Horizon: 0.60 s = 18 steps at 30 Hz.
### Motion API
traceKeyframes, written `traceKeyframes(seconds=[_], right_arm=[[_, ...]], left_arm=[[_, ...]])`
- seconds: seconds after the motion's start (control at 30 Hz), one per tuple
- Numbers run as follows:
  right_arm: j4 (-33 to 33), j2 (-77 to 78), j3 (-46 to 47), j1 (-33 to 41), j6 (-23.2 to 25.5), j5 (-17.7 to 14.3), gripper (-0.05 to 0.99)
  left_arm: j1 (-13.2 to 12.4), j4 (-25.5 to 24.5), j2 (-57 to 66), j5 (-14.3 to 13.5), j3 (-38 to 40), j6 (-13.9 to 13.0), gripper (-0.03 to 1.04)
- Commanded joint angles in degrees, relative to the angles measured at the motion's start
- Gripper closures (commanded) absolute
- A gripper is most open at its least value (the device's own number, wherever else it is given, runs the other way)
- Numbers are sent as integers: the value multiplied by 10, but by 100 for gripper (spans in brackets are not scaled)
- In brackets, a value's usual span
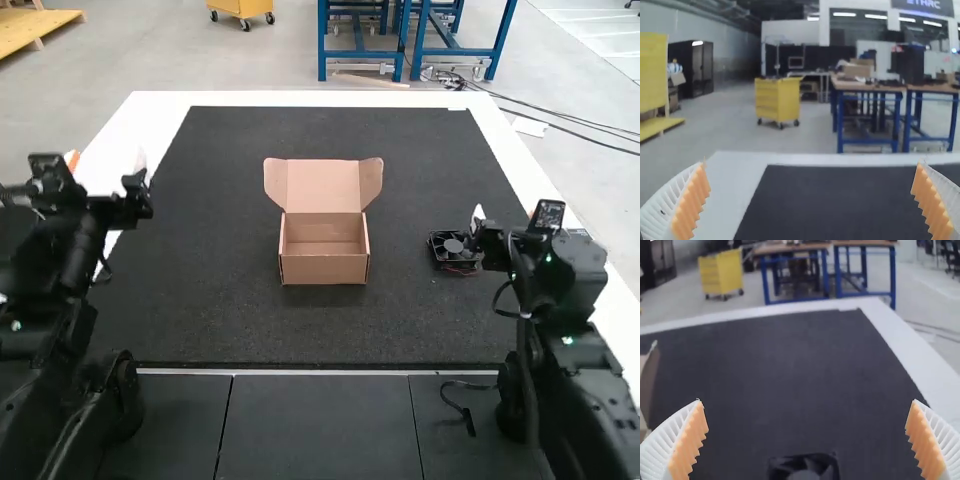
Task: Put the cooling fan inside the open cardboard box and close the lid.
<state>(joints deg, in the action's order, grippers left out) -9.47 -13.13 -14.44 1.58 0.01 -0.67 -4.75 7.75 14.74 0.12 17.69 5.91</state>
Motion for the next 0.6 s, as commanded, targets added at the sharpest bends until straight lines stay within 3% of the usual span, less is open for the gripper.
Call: traceKeyframes(seconds=[0.0,0.1,0.17,0.2,0.23,0.27,0.43,0.57], right_arm=[[9,-45,-83,-6,9,-10,3],[32,-81,-132,-6,9,-15,3],[63,-112,-169,-6,1,-13,3],[88,-130,-189,-6,-12,0,3],[116,-146,-211,-6,-14,10,3],[147,-162,-230,-5,-14,11,3],[256,-225,-300,-3,3,15,3],[309,-262,-338,-7,10,14,3]], left_arm=[[0,-33,76,-12,88,4,6],[0,-61,122,-6,136,2,6],[4,-59,135,34,148,1,6],[4,-56,142,37,152,-6,6],[4,-58,149,37,154,-29,6],[1,-58,156,38,159,-33,6],[4,-135,236,22,186,-32,6],[10,-163,297,21,212,-33,6]])
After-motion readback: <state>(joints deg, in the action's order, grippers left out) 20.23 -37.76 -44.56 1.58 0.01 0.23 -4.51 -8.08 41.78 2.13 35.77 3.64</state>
